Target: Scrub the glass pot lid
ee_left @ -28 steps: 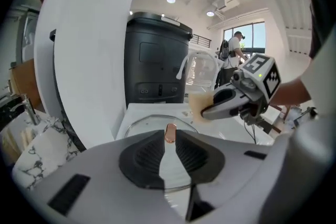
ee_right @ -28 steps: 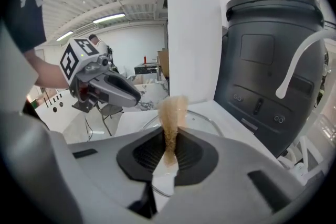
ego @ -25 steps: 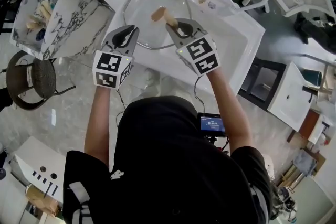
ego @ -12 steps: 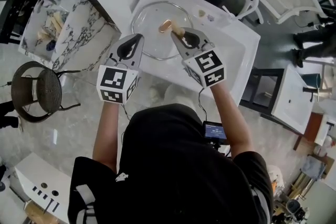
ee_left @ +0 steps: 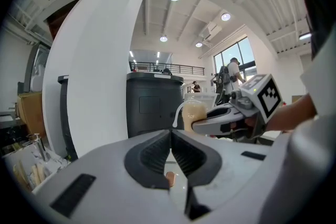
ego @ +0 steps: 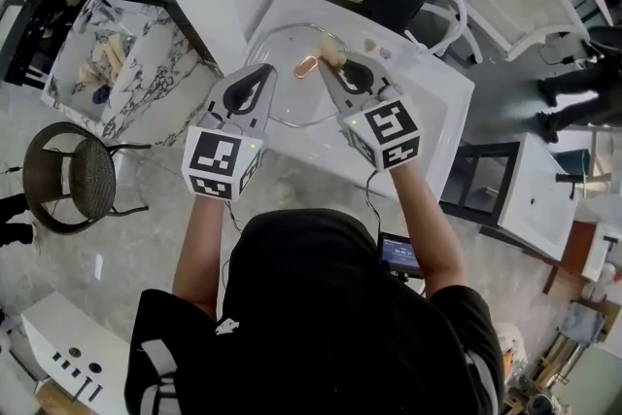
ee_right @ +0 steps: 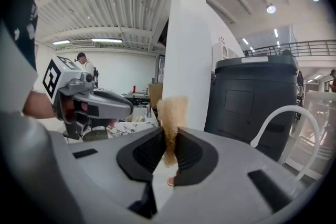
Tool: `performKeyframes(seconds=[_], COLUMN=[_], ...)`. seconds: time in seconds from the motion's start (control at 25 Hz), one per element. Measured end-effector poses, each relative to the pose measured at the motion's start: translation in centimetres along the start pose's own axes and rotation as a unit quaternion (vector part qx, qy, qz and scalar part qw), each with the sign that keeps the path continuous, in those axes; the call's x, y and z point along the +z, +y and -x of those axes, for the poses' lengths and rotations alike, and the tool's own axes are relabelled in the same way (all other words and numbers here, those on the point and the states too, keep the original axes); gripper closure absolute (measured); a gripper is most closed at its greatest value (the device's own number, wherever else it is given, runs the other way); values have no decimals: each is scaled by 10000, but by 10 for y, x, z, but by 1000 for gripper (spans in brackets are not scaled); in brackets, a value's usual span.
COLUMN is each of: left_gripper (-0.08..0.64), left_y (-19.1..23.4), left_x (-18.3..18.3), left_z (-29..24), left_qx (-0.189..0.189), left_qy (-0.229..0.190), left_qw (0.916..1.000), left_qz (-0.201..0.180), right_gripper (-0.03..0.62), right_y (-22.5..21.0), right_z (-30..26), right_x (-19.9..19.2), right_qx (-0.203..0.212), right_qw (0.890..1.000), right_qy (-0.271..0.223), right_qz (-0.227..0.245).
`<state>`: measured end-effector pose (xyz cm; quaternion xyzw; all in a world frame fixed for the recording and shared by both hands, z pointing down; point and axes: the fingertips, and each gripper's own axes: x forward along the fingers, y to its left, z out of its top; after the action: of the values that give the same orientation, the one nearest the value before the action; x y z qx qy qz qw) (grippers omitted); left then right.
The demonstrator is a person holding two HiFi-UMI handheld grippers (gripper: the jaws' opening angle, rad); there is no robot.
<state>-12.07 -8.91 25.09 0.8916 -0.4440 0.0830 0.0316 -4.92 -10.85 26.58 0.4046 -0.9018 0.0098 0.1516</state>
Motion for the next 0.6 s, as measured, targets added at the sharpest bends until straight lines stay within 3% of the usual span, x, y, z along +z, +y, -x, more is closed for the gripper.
performKeyframes(seconds=[0.6], left_gripper=[547], left_y=[-71], left_x=[52], left_z=[32], left_qx=[392], left_qy=[-457], left_qw=[9980], left_qz=[-212], right_gripper=[569], right_y=[7], right_z=[89], right_x=[32], right_qx=[122], right_qw=[9985], right_qy=[-528], right_qz=[85])
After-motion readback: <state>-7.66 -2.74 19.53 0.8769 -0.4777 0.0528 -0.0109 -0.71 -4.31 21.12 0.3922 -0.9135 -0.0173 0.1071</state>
